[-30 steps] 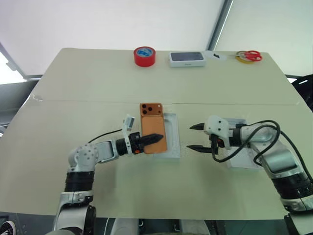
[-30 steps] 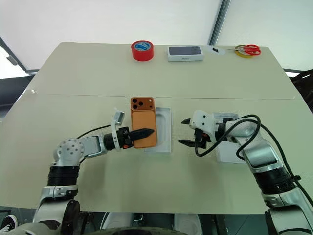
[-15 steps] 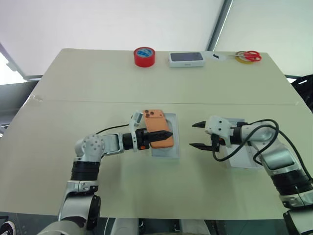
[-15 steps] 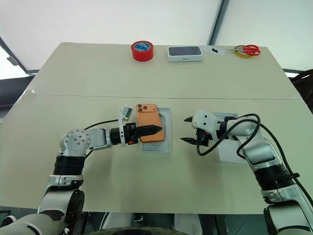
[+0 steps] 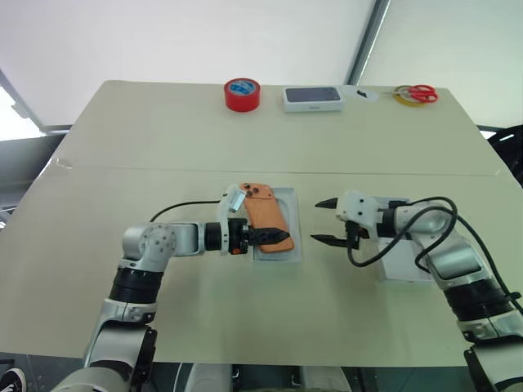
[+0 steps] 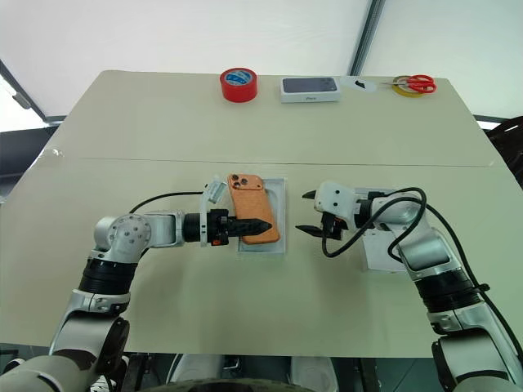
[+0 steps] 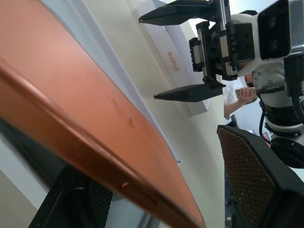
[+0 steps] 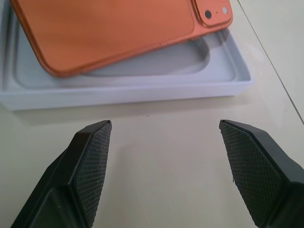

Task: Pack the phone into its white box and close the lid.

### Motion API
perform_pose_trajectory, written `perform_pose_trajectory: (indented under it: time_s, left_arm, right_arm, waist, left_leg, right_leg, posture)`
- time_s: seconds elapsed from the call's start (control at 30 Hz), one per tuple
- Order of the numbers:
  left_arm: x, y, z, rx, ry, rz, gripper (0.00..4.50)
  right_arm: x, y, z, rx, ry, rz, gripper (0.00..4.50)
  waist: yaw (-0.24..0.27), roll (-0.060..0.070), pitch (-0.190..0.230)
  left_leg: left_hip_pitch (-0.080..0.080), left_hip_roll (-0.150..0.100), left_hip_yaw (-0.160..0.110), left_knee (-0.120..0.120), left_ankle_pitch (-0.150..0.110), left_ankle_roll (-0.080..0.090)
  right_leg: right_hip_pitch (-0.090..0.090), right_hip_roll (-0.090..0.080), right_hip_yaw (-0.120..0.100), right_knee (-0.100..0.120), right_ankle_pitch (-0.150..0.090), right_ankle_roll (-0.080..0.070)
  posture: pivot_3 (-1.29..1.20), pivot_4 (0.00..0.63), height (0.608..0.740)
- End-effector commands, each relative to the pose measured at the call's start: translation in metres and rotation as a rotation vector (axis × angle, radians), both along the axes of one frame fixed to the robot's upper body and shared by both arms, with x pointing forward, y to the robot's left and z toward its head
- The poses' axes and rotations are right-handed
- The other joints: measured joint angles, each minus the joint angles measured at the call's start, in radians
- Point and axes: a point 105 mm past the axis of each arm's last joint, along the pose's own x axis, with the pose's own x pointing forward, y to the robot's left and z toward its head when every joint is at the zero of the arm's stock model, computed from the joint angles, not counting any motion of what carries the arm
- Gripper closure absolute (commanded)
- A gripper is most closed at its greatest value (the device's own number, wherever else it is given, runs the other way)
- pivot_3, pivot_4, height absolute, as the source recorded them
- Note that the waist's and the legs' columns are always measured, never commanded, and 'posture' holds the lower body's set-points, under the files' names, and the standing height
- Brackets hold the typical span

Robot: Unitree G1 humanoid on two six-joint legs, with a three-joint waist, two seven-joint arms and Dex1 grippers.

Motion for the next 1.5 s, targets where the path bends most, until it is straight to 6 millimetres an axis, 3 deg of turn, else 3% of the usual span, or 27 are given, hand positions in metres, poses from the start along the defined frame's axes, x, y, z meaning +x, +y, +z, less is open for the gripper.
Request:
perform_pose_trajectory:
  time_s: [0.03, 0.33, 0.67, 0.8, 0.87, 0.9, 0.97, 1.07, 1.1, 1.3, 1.37, 1.5]
  left_arm:
    - [-0.002, -0.004, 0.002, 0.022, -0.061, -0.023, 1.14]
    - [0.010, 0.004, 0.003, 0.026, -0.060, 0.049, 1.14]
    - [0.007, 0.050, 0.026, 0.074, -0.139, 0.117, 1.14]
    - [0.026, 0.075, 0.024, 0.232, -0.380, 0.252, 1.14]
    - [0.037, 0.093, 0.022, 0.422, -0.688, 0.280, 1.62]
    - [0.036, 0.093, 0.025, 0.409, -0.770, 0.289, 2.02]
    - [0.029, 0.090, 0.028, 0.344, -0.863, 0.266, 2.93]
    - [0.016, 0.087, 0.016, 0.310, -0.885, 0.191, 4.46]
    - [0.017, 0.089, 0.013, 0.304, -0.876, 0.201, 4.50]
    - [0.028, 0.087, -0.010, 0.388, -0.875, 0.167, 4.50]
    - [0.031, 0.070, -0.022, 0.423, -0.844, 0.099, 4.50]
    - [0.023, 0.031, -0.026, 0.352, -0.794, -0.050, 4.50]
  right_arm:
    - [0.004, 0.003, 0.009, 0.003, -0.046, 0.008, 0.69]
    - [0.005, 0.004, 0.011, 0.007, -0.055, 0.006, 0.69]
    - [0.011, -0.003, 0.007, -0.028, -0.065, -0.021, 0.69]
    - [0.017, -0.003, 0.008, -0.021, -0.070, -0.051, 0.69]
    - [0.024, -0.007, 0.015, 0.020, -0.082, -0.095, 1.22]
    - [0.028, -0.008, 0.017, 0.023, -0.100, -0.113, 1.63]
    - [0.029, -0.009, 0.015, 0.009, -0.114, -0.117, 2.57]
    - [0.023, -0.003, 0.006, -0.014, -0.103, -0.086, 4.15]
    - [0.022, -0.001, 0.003, -0.021, -0.104, -0.081, 4.45]
    - [0.017, 0.001, -0.011, -0.094, -0.104, -0.066, 4.45]
    - [0.016, -0.001, -0.017, -0.139, -0.098, -0.055, 4.45]
    - [0.010, 0.007, -0.016, -0.111, -0.083, -0.018, 4.45]
  waist:
    - [0.001, 0.000, 0.000]
    - [0.001, 0.000, 0.000]
    - [-0.001, 0.000, 0.000]
    - [0.000, 0.000, 0.000]
    - [-0.002, 0.000, 0.000]
    - [-0.004, 0.001, 0.000]
    - [-0.002, 0.001, 0.000]
    - [0.001, 0.001, 0.000]
    - [0.001, 0.001, 0.000]
    - [-0.002, 0.001, 0.000]
    - [0.003, 0.001, 0.000]
    - [0.003, 0.001, 0.000]
  left_leg:
    - [0.000, 0.000, 0.000, 0.000, 0.000, 0.000]
    - [0.000, 0.000, 0.000, 0.000, 0.000, 0.000]
    - [0.000, 0.001, 0.000, 0.000, 0.000, 0.000]
    - [0.000, 0.001, 0.000, 0.000, 0.000, 0.000]
    - [0.000, 0.001, 0.000, 0.000, 0.000, 0.000]
    - [0.000, 0.001, 0.000, 0.000, 0.000, 0.000]
    - [0.000, 0.001, 0.002, -0.002, 0.000, 0.000]
    - [-0.002, 0.001, 0.002, -0.002, 0.000, 0.000]
    - [-0.002, 0.001, 0.002, -0.001, 0.000, 0.000]
    - [-0.002, 0.001, 0.002, -0.001, 0.000, 0.001]
    - [-0.002, 0.001, 0.002, -0.001, -0.001, 0.001]
    - [-0.002, 0.000, 0.002, 0.001, -0.001, 0.002]
  right_leg:
    - [0.000, 0.000, 0.000, 0.000, 0.000, 0.000]
    - [0.000, 0.000, 0.000, 0.000, 0.000, 0.000]
    - [-0.001, 0.001, 0.000, 0.000, 0.000, 0.000]
    - [0.000, 0.000, 0.000, 0.000, 0.000, 0.000]
    - [-0.001, 0.000, 0.000, 0.000, 0.000, 0.000]
    - [-0.001, 0.000, 0.000, 0.000, 0.000, 0.000]
    - [-0.002, 0.000, 0.001, 0.000, 0.000, 0.000]
    - [-0.003, -0.001, 0.001, -0.001, 0.000, 0.000]
    - [-0.003, -0.001, 0.001, -0.001, 0.000, 0.000]
    - [-0.004, -0.001, 0.001, 0.001, 0.000, 0.000]
    - [-0.004, -0.001, 0.001, 0.002, 0.000, 0.000]
    - [-0.003, -0.001, 0.000, 0.002, 0.000, 0.000]
  posture:
    - [0.00, 0.150, 0.730]
    - [0.00, 0.150, 0.730]
    - [0.00, 0.150, 0.730]
    - [0.00, 0.150, 0.730]
    - [0.00, 0.150, 0.730]
    - [0.00, 0.150, 0.730]
    - [0.00, 0.150, 0.730]
    - [0.00, 0.150, 0.730]
    - [0.00, 0.150, 0.730]
    - [0.00, 0.150, 0.730]
    - [0.00, 0.150, 0.730]
    - [0.00, 0.150, 0.730]
